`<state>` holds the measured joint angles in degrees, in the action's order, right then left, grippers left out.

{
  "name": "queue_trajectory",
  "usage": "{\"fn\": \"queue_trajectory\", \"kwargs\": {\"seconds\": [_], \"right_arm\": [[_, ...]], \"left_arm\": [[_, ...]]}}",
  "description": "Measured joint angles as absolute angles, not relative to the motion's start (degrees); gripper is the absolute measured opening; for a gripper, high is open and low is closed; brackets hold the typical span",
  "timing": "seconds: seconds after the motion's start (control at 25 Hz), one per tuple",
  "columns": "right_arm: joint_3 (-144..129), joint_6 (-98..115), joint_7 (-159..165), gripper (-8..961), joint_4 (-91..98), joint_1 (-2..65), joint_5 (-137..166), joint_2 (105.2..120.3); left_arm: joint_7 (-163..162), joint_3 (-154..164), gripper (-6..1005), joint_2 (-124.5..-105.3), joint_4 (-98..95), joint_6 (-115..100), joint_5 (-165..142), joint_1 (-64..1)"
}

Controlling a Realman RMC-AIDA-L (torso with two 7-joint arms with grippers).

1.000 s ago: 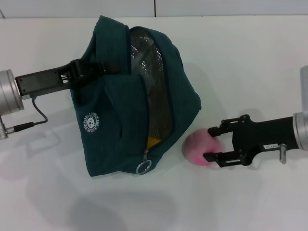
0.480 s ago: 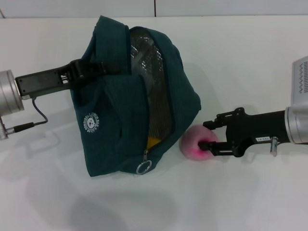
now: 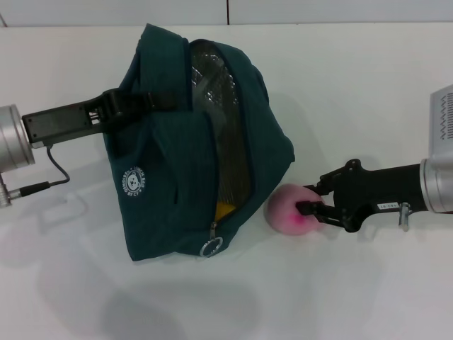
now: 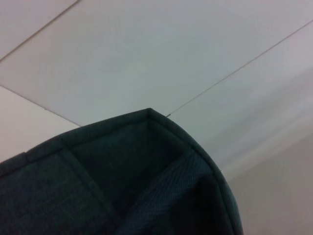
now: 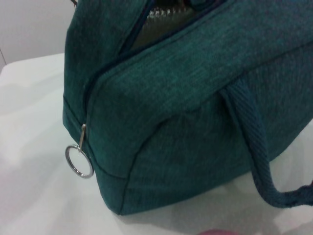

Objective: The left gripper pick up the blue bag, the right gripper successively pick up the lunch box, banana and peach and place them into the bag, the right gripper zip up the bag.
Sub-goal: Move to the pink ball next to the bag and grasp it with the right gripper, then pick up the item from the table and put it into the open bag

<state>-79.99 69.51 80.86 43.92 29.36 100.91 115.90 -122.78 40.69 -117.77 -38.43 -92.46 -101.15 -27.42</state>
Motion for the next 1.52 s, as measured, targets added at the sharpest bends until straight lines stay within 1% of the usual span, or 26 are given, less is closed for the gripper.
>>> {"fn": "queue_trajectory", "kwargs": {"seconds": [0.2,0.32,0.4,0.44,0.64,0.84,1.04,1.2,1.4,1.52], "right_arm": [[-78.1,72.4,81.1,254,45.9,27.7,99.5,115.41],[-71.5,77.2,80.8,236,47.7,25.8,98.8,115.32],[-67.2,81.0,80.5,189,48.1,25.3,98.1,115.33],[-63.3,84.3,80.4,182,48.2,25.1,97.5,115.25],[-50.1,96.0,80.4,145,48.3,25.4,95.6,115.16],[-48.0,99.1,80.2,102,48.3,25.9,89.3,115.08],[-48.5,98.9,79.8,63,45.5,31.4,86.2,115.39],[-50.0,98.2,78.3,51,40.3,36.0,86.1,115.57],[-53.7,94.1,76.4,35,36.0,39.3,85.9,115.87],[-56.8,91.9,75.7,31,35.0,39.9,85.8,115.97]], "left_arm": [[-122.8,40.7,29,-117.71,-38.4,-92.5,-101.2,-27.1],[-122.8,40.7,29,-117.70,-38.4,-92.5,-101.2,-27.1],[-122.8,40.7,29,-117.74,-38.4,-92.5,-101.2,-27.1],[-122.8,40.7,29,-117.74,-38.4,-92.5,-101.2,-27.1],[-122.8,40.7,29,-117.88,-38.4,-92.5,-101.3,-27.2],[-122.8,40.7,29,-118.04,-38.4,-92.9,-101.2,-27.2],[-122.9,40.7,30,-118.20,-38.4,-93.2,-101.1,-27.2],[-123.0,40.7,30,-118.27,-38.4,-93.3,-101.0,-27.5],[-123.1,40.7,30,-118.46,-38.4,-93.3,-100.9,-27.6],[-123.1,40.7,30,-118.63,-38.4,-93.3,-100.3,-27.5]]}}
